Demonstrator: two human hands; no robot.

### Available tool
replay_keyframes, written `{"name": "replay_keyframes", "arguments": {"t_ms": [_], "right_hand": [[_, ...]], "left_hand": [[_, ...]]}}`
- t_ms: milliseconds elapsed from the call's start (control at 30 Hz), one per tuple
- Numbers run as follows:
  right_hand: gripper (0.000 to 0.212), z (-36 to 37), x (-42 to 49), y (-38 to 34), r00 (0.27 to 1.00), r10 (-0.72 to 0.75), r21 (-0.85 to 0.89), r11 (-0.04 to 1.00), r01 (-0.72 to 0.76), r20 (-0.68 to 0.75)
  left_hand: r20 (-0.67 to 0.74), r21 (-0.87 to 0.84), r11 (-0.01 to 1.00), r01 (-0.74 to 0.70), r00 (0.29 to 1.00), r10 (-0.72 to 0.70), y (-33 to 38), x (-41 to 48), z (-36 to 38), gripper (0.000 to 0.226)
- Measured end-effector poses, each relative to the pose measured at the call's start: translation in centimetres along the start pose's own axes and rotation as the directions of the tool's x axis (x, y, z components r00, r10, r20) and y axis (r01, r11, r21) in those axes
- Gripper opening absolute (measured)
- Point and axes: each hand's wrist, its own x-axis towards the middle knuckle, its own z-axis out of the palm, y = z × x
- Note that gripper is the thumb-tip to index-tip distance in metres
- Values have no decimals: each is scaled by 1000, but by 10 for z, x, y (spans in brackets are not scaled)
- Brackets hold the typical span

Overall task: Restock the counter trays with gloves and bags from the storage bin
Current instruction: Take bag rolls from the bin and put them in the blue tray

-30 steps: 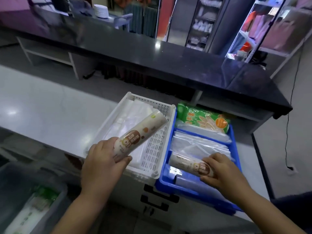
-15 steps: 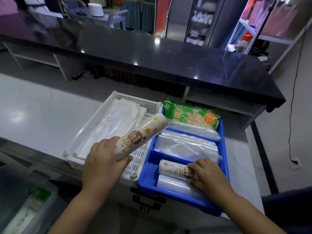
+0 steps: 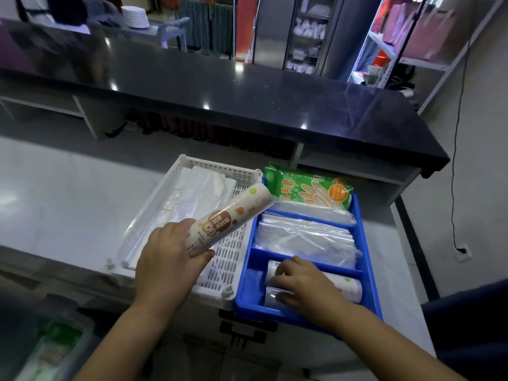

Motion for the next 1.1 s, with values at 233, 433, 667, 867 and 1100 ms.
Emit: {"name": "replay_keyframes", "arguments": {"t_ms": [233, 433, 667, 867, 1100], "right_hand": [[23, 6, 11, -7, 998, -3, -2, 1000, 3, 58], [28, -17, -6, -10, 987, 162, 246, 956, -161, 16], [63, -47, -52, 1, 829, 494, 656, 722, -221, -264], [65, -87, -86, 16, 495, 693, 771, 633, -71, -524], [65, -99, -109, 17, 326, 734, 744, 657, -121, -595]], "left_hand": [[26, -17, 999, -47, 999, 47, -7, 3, -1, 57], [57, -35, 995, -93, 994, 95, -1, 10, 2, 57], [237, -63, 979, -193, 950, 202, 28, 16, 17, 60], [450, -58, 901, -429, 795, 408, 63, 10, 45, 55], [596, -54, 769, -637, 597, 537, 96, -15, 100, 49]]}}
